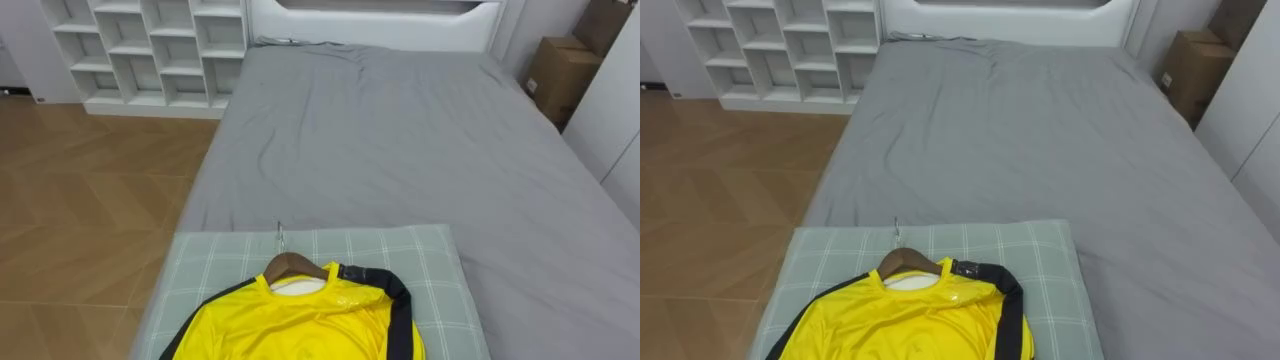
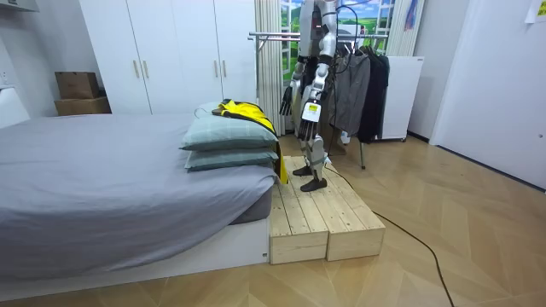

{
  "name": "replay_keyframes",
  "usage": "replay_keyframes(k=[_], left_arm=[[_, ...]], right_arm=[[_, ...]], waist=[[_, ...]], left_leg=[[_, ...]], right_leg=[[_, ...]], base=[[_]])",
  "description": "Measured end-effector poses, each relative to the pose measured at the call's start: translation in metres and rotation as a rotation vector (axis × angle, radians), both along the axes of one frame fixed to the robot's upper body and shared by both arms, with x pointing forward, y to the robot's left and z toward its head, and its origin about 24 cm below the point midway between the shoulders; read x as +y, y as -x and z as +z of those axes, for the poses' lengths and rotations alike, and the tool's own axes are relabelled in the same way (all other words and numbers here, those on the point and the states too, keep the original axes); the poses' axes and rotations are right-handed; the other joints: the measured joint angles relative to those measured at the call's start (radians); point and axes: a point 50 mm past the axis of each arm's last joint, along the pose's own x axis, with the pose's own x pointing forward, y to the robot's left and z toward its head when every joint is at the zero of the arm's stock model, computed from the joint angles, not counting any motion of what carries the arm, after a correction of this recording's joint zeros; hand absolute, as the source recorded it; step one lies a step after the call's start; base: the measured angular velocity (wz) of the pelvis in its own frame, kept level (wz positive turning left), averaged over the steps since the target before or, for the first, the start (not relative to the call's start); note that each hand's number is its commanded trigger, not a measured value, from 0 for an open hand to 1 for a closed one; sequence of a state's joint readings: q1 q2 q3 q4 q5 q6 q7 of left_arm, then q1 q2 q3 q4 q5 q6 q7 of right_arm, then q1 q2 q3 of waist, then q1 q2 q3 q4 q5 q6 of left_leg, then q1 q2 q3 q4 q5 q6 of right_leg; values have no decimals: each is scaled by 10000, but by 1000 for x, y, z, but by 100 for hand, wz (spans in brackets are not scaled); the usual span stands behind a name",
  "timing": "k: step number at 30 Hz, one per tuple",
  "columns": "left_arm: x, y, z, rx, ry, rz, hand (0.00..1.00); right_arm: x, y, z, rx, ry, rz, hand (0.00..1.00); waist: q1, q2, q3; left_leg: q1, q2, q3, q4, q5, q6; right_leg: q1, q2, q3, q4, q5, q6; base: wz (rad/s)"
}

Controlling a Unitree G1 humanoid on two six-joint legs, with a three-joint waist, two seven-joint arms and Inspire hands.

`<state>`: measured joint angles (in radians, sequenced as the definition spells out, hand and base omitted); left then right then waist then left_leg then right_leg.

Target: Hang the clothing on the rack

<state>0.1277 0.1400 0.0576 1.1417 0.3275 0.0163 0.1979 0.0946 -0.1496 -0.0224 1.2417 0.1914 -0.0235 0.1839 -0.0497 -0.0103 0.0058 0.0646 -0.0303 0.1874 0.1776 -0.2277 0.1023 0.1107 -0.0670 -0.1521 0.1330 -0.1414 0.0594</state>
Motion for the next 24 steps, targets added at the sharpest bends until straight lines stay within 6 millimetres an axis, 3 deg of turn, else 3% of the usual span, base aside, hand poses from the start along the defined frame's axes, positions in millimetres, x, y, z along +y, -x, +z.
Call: replay_keyframes(k=[11,24], left_arm=[[13,-4,7,-400,-2185,-447,0],[13,-7,8,-555,-2298,-297,0]], right_arm=[[0,3,0,26,9,-10,0],[-1,9,-1,271,-94,-160,0]], waist=[[-28,-112,-26],[-19,-231,-53]], left_leg=[[152,0,38,-100,22,-40],[167,1,40,-125,22,-40]], right_leg=[[20,19,99,-9,1,0],[92,22,142,-11,-2,-3]], base=[[-2],[0]])
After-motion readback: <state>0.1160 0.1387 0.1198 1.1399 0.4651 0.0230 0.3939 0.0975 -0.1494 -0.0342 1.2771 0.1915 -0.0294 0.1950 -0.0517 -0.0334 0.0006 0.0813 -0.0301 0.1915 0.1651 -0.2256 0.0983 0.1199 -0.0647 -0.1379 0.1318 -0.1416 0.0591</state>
